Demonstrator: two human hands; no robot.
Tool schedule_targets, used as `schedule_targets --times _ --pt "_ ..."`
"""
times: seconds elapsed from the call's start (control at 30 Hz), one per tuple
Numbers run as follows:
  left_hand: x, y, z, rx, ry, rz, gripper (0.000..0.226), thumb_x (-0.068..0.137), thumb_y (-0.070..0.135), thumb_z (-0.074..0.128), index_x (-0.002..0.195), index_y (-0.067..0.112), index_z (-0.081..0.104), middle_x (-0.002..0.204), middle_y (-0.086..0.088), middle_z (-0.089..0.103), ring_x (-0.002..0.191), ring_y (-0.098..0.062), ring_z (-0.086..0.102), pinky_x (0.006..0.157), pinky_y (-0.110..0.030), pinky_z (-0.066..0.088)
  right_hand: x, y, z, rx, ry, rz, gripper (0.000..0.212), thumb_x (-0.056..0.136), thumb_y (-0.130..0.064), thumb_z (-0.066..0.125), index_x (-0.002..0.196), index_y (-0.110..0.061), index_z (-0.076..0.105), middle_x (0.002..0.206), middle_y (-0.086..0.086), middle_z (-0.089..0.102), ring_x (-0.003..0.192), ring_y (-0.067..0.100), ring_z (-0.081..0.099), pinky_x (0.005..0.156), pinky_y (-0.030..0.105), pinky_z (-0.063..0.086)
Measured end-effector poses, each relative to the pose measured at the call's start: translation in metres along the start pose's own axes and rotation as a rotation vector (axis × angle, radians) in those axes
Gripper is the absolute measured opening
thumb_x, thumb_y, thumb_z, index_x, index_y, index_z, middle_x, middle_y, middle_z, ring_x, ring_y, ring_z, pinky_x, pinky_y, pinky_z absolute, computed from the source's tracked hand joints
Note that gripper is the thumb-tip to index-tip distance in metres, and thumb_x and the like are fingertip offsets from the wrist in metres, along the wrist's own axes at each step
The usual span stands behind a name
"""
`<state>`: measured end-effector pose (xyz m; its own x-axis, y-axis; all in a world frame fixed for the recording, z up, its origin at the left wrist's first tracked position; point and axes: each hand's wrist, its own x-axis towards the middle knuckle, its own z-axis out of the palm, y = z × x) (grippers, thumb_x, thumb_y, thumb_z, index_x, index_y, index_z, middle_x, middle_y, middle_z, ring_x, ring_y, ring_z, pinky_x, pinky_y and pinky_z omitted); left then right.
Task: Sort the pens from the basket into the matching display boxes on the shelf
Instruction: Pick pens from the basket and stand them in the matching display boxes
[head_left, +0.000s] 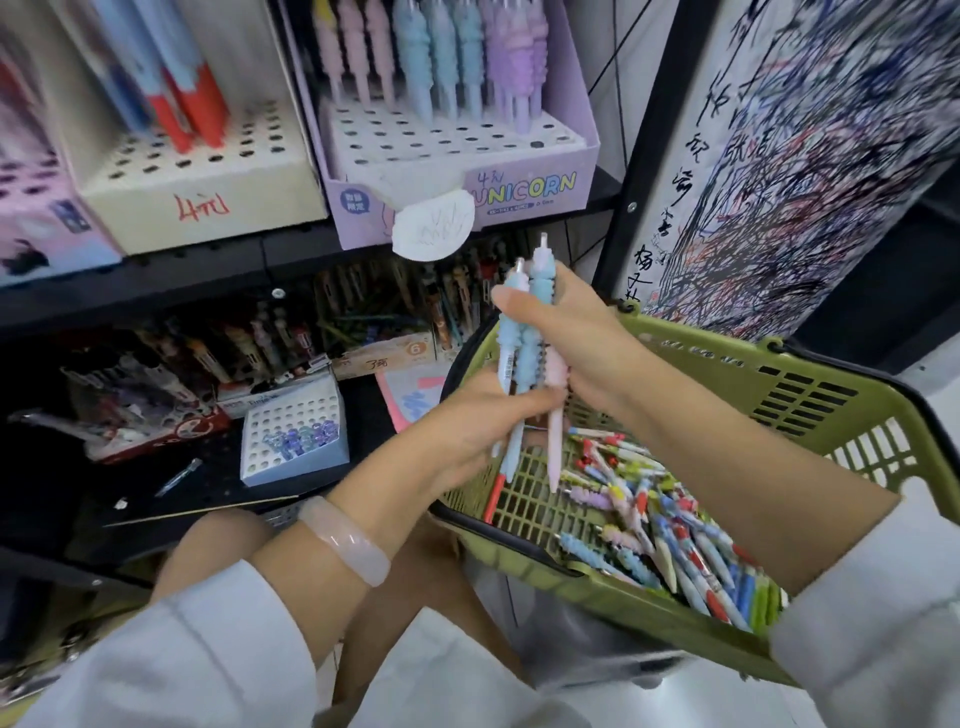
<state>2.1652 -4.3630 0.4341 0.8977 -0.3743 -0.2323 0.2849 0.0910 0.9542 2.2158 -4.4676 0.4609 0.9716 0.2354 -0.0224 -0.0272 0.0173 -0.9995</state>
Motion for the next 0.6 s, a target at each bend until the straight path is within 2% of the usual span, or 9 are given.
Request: schedule_targets --times 0.1,0.17,0.23,0.27,0.33,0.4,0.47,0.53,0.6 --pt "-0.013 0.005 -0.010 -0.006 0.077 0.090 0.012 0.093 0.004 0.048 0.089 0.012 0.056 0.068 -0.001 0.057 0.054 -0.005 0.054 0.052 -0.017 0.047 0.003 -0.011 0.024 -0.100 0.003 -0.059 0.018 0.091 -0.029 0.059 0.101 -0.016 0.052 0.086 0.000 0.058 0.076 0.009 0.060 0.073 0.025 0.050" --pt "-0.023 0.009 -0.021 -0.019 0.113 0.137 0.016 0.094 0.004 0.047 0.083 0.013 0.053 0.058 0.004 0.054 0.048 -0.005 0.046 0.050 -0.016 0.042 0.006 -0.019 0.037 -0.127 -0.008 -0.070 0.022 0.095 -0.034 0.048 0.107 -0.016 0.054 0.096 0.003 0.061 0.090 0.016 0.060 0.086 0.032 0.046" --pt "-0.035 0.013 -0.036 0.013 0.126 0.178 0.016 0.095 0.007 0.048 0.081 0.014 0.052 0.055 0.009 0.051 0.049 -0.005 0.044 0.051 -0.017 0.040 0.010 -0.027 0.048 -0.106 -0.026 -0.054 0.030 0.097 -0.039 0.042 0.116 -0.021 0.057 0.119 0.000 0.061 0.114 0.014 0.056 0.103 0.034 0.040" --pt "-0.042 0.016 -0.044 0.027 0.126 0.190 0.016 0.095 0.008 0.048 0.082 0.015 0.052 0.055 0.009 0.050 0.049 -0.006 0.043 0.052 -0.019 0.038 0.011 -0.033 0.053 -0.089 -0.035 -0.049 0.032 0.097 -0.039 0.041 0.117 -0.021 0.058 0.124 -0.001 0.060 0.119 0.014 0.053 0.106 0.035 0.037" --pt "-0.056 0.021 -0.061 0.050 0.115 0.209 0.014 0.095 0.009 0.048 0.083 0.016 0.051 0.056 0.006 0.048 0.049 -0.008 0.041 0.055 -0.027 0.028 0.014 -0.042 0.063 -0.124 -0.042 -0.061 0.028 0.097 -0.038 0.043 0.108 -0.021 0.062 0.116 -0.002 0.063 0.114 0.013 0.054 0.102 0.036 0.041" --pt "-0.069 0.026 -0.076 0.084 0.079 0.227 0.017 0.096 0.010 0.046 0.080 0.015 0.049 0.056 0.002 0.047 0.049 -0.012 0.039 0.056 -0.031 0.023 0.014 -0.049 0.077 -0.172 -0.051 -0.069 0.027 0.096 -0.038 0.046 0.095 -0.021 0.066 0.101 -0.003 0.064 0.099 0.013 0.057 0.086 0.029 0.048" --pt "-0.082 0.031 -0.088 0.101 0.075 0.244 0.019 0.096 0.008 0.045 0.078 0.013 0.047 0.056 0.004 0.048 0.046 -0.011 0.040 0.052 -0.022 0.032 0.014 -0.053 0.091 -0.150 -0.067 -0.074 0.028 0.096 -0.036 0.046 0.094 -0.017 0.067 0.098 0.003 0.065 0.091 0.013 0.058 0.075 0.024 0.052" --pt "-0.092 0.036 -0.102 0.089 0.127 0.258 0.017 0.096 0.006 0.046 0.080 0.011 0.047 0.058 0.002 0.047 0.045 -0.010 0.040 0.048 -0.019 0.037 0.015 -0.058 0.106 -0.094 -0.116 -0.084 0.029 0.098 -0.029 0.043 0.101 -0.009 0.064 0.099 0.009 0.065 0.086 0.013 0.059 0.074 0.020 0.053" --pt "-0.101 0.041 -0.116 0.115 0.192 0.280 0.015 0.095 0.008 0.047 0.081 0.008 0.049 0.060 -0.006 0.046 0.045 -0.010 0.039 0.048 -0.020 0.036 0.017 -0.066 0.121 -0.026 -0.208 -0.095 0.024 0.100 -0.021 0.040 0.103 -0.012 0.062 0.094 0.003 0.064 0.082 0.008 0.061 0.074 0.017 0.054"
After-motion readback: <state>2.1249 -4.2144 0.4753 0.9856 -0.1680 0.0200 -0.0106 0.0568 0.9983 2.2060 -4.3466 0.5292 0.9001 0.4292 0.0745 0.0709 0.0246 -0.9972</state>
